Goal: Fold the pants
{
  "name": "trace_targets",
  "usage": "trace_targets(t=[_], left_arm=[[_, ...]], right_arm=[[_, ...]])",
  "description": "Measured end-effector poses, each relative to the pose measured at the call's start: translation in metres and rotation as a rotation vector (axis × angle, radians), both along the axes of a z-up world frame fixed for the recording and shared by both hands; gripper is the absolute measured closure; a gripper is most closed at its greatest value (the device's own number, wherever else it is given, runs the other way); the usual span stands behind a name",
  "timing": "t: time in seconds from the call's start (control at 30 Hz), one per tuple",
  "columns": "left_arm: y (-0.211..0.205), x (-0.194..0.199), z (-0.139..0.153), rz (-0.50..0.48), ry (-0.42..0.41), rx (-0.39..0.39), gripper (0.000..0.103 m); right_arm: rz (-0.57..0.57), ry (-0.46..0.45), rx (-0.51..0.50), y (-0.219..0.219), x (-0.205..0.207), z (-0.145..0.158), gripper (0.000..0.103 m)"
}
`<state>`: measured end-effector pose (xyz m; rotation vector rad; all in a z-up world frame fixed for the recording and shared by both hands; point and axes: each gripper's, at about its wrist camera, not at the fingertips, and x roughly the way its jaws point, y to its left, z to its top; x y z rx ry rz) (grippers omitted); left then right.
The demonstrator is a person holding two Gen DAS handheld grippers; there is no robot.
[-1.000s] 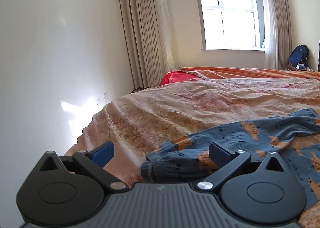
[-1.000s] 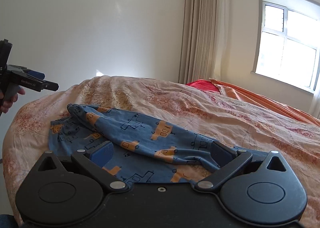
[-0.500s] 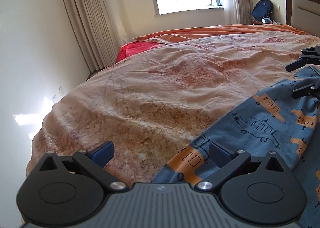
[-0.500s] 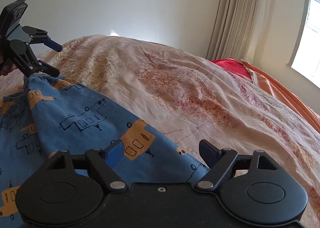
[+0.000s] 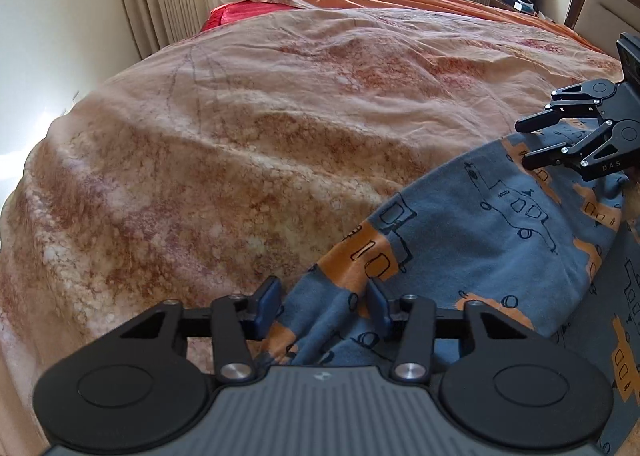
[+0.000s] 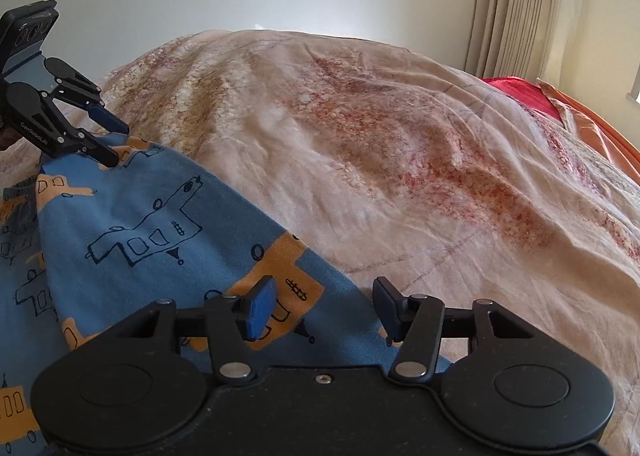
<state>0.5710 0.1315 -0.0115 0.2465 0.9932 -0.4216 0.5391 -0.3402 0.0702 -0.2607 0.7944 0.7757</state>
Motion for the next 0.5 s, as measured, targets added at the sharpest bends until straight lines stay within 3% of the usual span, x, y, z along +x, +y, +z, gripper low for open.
trace_targets(t=[0.07, 0.13, 0.17, 0.27, 0.5], left_arm=[[-0.007, -0.004, -0.001, -0.007, 0.003, 0.012, 0.084], [-0.016, -0.012, 0.000, -0.030, -0.021, 0.038, 0.097], [-0.020, -0.015, 0.001, -0.039, -0.038, 0.050, 0.098], [-0.029, -0.026, 0.008, -0.029, -0.095, 0.083, 0.100], [-0.031, -0.028, 0.053, 0.061, -0.335, 0.109, 0.100]], right_arm=[[0.008, 0.010, -0.006, 0.003, -0.002, -0.003, 0.060], [0.025, 0.018, -0.011, 0.006, -0.008, -0.004, 0.075], [0.032, 0.014, -0.023, 0.008, -0.011, -0.004, 0.088], [0.033, -0.046, -0.072, 0.015, -0.022, 0.002, 0.098], [-0.101, -0.294, -0.076, 0.017, -0.030, 0.048, 0.099]])
